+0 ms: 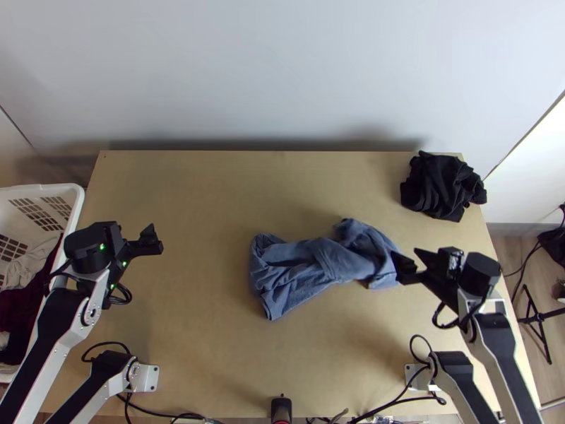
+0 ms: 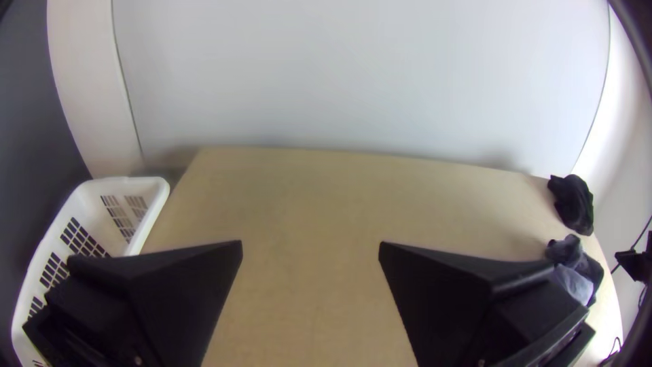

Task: Fold the t-shirt

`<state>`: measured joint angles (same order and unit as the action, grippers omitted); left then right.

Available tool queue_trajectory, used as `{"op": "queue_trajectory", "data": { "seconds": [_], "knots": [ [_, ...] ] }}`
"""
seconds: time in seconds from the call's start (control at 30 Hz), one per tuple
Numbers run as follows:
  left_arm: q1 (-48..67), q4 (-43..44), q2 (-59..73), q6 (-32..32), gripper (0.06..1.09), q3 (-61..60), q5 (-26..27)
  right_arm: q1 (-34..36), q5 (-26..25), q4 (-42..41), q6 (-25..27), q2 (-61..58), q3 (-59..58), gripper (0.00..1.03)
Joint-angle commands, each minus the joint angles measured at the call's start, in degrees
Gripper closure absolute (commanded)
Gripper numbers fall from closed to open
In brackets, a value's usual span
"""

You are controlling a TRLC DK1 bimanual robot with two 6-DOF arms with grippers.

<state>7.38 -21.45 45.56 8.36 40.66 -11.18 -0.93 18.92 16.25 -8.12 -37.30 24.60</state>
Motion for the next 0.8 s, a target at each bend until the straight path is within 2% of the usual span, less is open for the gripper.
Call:
{"op": "queue_trajectory", "data": {
  "seconds": [0.0, 0.1, 0.37, 0.53, 0.77],
  "knots": [
    [0.0, -1.8, -1.4, -0.9, 0.11, -0.1, -0.1, 1.0, 0.0, 7.6, -2.2, 9.2, -0.9, 0.04],
    [0.1, -1.9, -2.8, -2.2, 0.11, -1.4, -0.1, 0.3, 0.2, 13.7, -2.6, 8.4, 1.6, 0.04],
    [-0.1, -1.9, -6.4, -5.0, 0.11, -3.3, -0.1, -15.9, -1.7, 15.7, -10.0, 3.5, 2.1, 0.05],
    [-0.1, -1.8, -6.9, -4.9, 0.11, -3.9, 0.0, -18.9, -1.6, 10.6, -15.5, -7.4, 3.4, 0.07],
    [-0.2, -1.9, -8.0, -4.8, 0.11, -4.4, 0.0, -18.8, -3.4, 9.1, -15.3, -11.7, 5.8, 0.07]
  ]
}}
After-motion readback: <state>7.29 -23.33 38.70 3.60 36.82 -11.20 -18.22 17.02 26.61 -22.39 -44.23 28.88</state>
